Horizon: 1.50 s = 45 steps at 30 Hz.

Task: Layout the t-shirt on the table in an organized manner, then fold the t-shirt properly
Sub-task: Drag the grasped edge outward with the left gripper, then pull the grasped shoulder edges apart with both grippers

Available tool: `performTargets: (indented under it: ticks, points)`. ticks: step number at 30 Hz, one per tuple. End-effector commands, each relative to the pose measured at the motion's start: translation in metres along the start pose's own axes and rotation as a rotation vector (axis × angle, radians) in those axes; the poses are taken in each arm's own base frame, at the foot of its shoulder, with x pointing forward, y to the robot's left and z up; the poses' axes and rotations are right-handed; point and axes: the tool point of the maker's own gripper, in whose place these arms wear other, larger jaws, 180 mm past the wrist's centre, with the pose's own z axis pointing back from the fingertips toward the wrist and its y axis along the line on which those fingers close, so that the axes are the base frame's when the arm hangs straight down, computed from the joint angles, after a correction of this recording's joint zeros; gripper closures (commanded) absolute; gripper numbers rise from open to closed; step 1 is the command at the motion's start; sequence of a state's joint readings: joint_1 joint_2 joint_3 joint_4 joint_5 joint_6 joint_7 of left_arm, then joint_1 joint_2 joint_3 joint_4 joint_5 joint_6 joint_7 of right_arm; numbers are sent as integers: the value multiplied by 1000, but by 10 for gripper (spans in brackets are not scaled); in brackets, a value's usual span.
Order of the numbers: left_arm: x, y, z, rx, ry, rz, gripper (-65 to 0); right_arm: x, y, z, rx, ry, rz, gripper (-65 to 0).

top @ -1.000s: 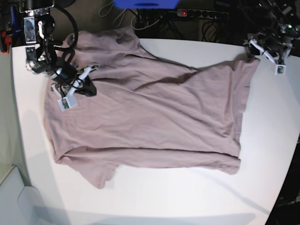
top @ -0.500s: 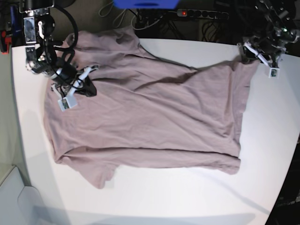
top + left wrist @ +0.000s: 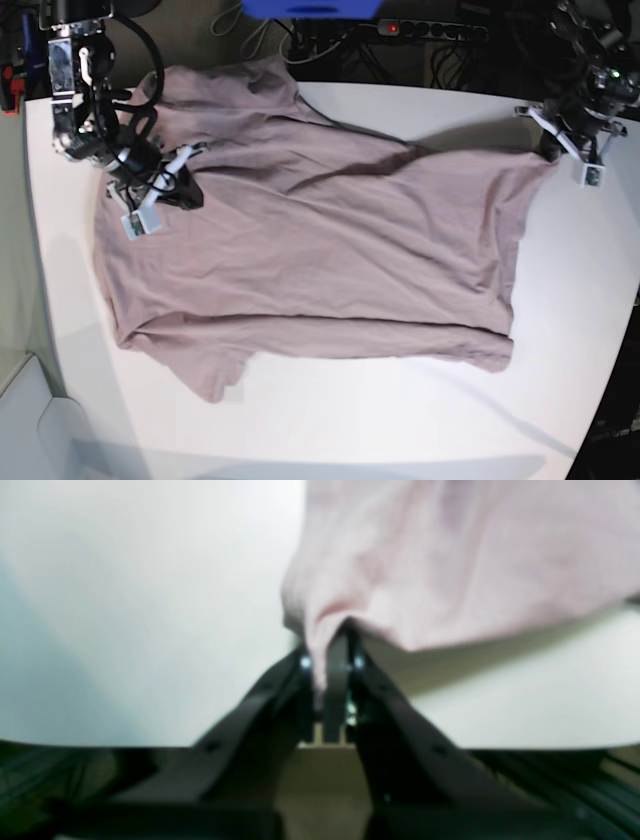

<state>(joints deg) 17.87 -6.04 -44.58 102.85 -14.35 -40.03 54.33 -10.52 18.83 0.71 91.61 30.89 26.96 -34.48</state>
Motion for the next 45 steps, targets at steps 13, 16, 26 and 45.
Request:
performTargets:
  ticks: [13,16,26,45]
  points:
    - [78,22,22,88,-136,-117,-3,9,-36,25,-94,-52,-23,0]
    - [91,30,25,112,-133,-141,-3,7,-51,35,-138,-59,-42,0]
    - [137,50,41,186,-170,-194,-3,-32,-67,59,-203,8,-96,0]
    - [123,25,25,113,-115,-243,-3,-71,-36,56,-167,51,-195,-72]
